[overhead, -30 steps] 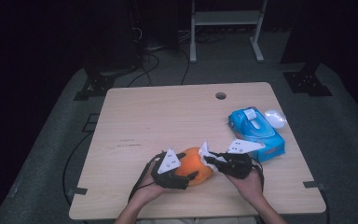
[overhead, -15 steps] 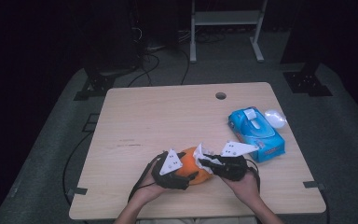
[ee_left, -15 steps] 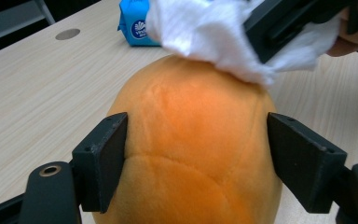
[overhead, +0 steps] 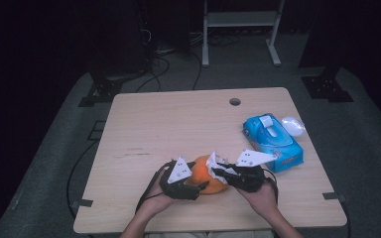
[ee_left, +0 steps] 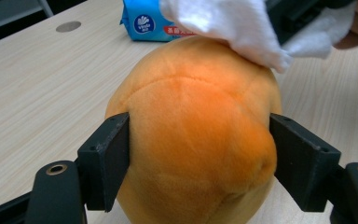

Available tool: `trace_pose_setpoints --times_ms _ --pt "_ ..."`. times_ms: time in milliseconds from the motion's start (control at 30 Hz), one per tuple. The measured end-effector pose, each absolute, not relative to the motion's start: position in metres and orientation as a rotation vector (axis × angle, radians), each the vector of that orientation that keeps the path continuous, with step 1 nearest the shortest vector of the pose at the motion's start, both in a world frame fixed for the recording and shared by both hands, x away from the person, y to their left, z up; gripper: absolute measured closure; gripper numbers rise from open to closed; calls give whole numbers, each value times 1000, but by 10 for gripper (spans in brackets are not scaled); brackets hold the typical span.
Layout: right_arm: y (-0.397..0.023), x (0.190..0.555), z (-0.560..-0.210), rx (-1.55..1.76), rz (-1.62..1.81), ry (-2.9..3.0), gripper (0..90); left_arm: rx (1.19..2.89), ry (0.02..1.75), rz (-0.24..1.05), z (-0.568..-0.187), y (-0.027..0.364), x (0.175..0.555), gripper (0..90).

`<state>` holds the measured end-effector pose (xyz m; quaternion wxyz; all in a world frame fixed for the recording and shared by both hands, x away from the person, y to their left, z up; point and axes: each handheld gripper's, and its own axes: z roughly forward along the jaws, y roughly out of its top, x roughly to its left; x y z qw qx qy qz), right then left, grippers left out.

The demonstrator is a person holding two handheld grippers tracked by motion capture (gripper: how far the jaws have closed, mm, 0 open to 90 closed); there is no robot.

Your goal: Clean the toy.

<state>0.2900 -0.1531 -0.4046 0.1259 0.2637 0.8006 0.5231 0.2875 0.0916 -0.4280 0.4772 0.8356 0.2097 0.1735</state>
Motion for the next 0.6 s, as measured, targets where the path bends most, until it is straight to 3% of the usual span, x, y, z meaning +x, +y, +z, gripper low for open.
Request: trace_pose_setpoints --times_ms 200,433,600 --pt "-169 300 -414 885 1484 2321 793 1957 648 309 -425 101 296 171" --pt "-151 288 -406 747 1541 2390 791 1996 581 328 -430 99 293 312" --pt "-161 296 -402 789 1481 2334 791 1985 567 334 -430 99 293 293"
